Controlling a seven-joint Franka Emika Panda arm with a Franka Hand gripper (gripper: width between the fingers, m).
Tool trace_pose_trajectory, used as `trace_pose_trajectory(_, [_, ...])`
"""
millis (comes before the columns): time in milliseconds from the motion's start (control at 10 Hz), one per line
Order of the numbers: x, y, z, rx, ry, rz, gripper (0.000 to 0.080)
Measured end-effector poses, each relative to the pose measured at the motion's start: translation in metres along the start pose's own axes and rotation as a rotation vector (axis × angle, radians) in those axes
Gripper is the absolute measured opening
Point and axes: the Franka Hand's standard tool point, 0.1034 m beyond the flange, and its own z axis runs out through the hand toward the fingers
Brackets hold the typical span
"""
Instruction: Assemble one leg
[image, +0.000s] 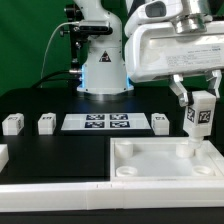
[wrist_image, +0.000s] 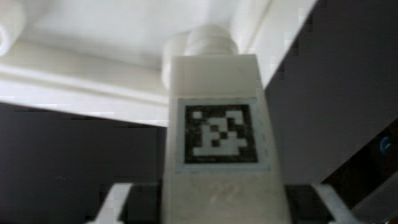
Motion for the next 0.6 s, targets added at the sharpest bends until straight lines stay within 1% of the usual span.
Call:
trace_pose_trajectory(100, [0.005,0.011,0.001,-0.014,0.04,-0.024,0.0294])
trace_pose_trajectory(200, [0.008,0.015,0.005,-0.015,0.029,-0.052,0.0294])
trace_pose_trajectory(300, [0.014,0.018,0.006,-0.02,0.047,-0.076,0.0294])
trace_pose_trajectory(400, [0.013,0.021,0.008,-0.027,0.069,-0.087,0.0294])
trace_pose_trajectory(600, [0.012,0.02,0.009,-0.025,0.065,-0.087,0.0294])
